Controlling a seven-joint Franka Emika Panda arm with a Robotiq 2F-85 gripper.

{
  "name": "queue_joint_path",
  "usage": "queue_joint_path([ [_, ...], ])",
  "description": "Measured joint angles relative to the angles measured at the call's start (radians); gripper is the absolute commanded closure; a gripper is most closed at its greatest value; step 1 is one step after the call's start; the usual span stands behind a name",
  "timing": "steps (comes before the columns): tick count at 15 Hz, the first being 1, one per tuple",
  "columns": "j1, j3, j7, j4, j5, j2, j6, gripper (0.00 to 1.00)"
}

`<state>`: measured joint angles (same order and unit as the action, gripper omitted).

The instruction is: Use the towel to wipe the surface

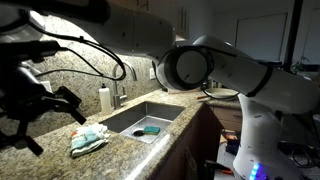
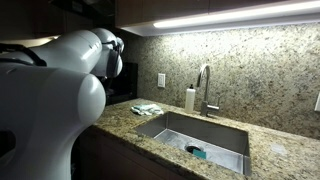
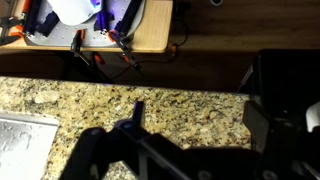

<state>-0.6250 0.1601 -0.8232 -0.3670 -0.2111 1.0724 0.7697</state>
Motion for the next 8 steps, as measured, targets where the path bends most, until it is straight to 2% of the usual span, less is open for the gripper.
queue_joint_path([
  [8, -0.081, -0.032, -0.128, 0.004, 0.006, -0.128, 0.177, 0.0],
])
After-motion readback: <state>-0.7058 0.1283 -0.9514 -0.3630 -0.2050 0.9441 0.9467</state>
